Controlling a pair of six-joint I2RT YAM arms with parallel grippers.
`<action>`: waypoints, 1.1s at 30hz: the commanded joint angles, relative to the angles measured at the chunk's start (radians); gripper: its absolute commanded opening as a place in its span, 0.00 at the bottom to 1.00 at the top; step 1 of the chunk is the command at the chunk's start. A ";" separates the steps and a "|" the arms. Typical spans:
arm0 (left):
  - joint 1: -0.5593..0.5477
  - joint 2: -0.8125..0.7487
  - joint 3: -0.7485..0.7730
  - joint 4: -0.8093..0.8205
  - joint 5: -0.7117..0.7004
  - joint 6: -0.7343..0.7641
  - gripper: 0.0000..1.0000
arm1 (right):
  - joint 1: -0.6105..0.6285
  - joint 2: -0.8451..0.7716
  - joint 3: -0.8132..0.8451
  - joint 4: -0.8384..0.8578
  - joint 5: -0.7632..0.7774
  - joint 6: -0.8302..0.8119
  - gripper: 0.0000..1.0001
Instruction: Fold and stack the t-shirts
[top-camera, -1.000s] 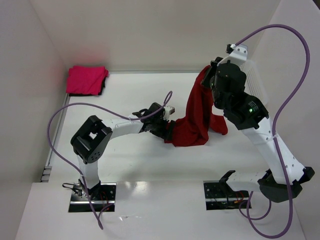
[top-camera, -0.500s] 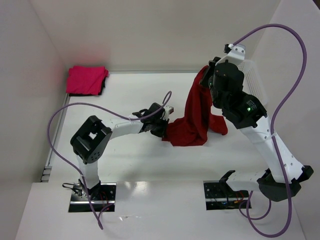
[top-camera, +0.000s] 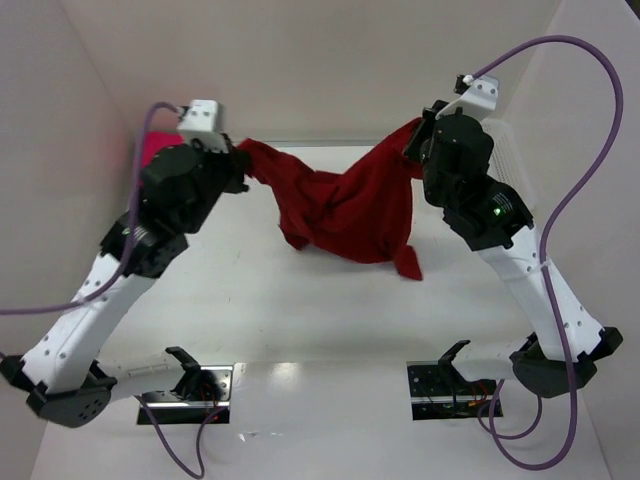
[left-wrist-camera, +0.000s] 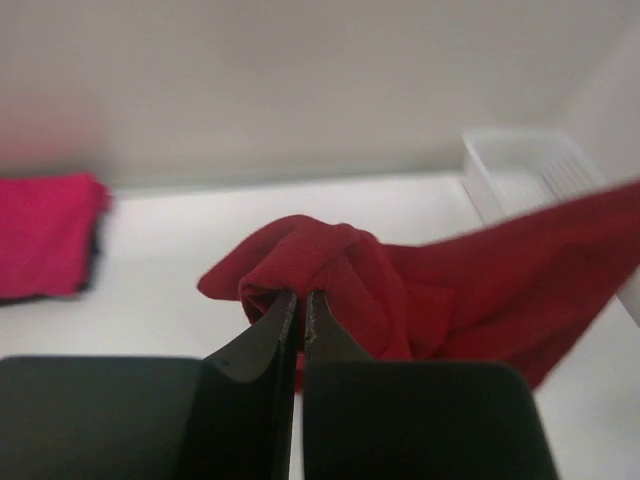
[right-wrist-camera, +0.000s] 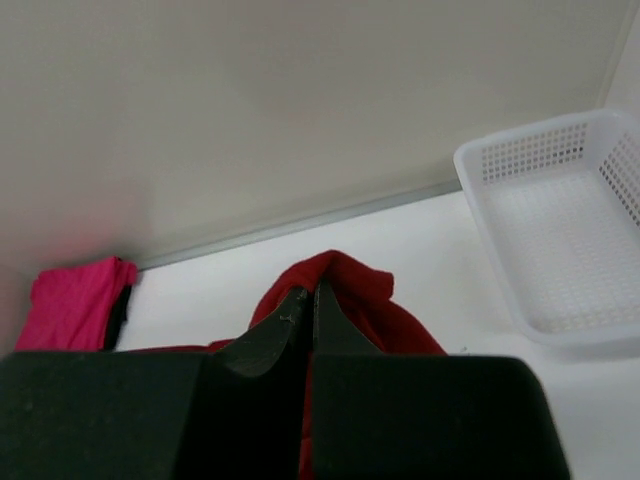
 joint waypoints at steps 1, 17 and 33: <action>0.012 -0.059 0.075 -0.057 -0.372 0.094 0.00 | -0.004 0.027 0.082 0.133 0.039 -0.036 0.01; 0.012 -0.225 -0.025 -0.038 -0.741 0.007 0.00 | -0.035 0.047 0.192 0.300 0.271 -0.211 0.01; 0.240 0.074 0.119 0.178 -0.214 0.030 0.00 | -0.291 0.229 0.229 0.191 -0.225 -0.039 0.01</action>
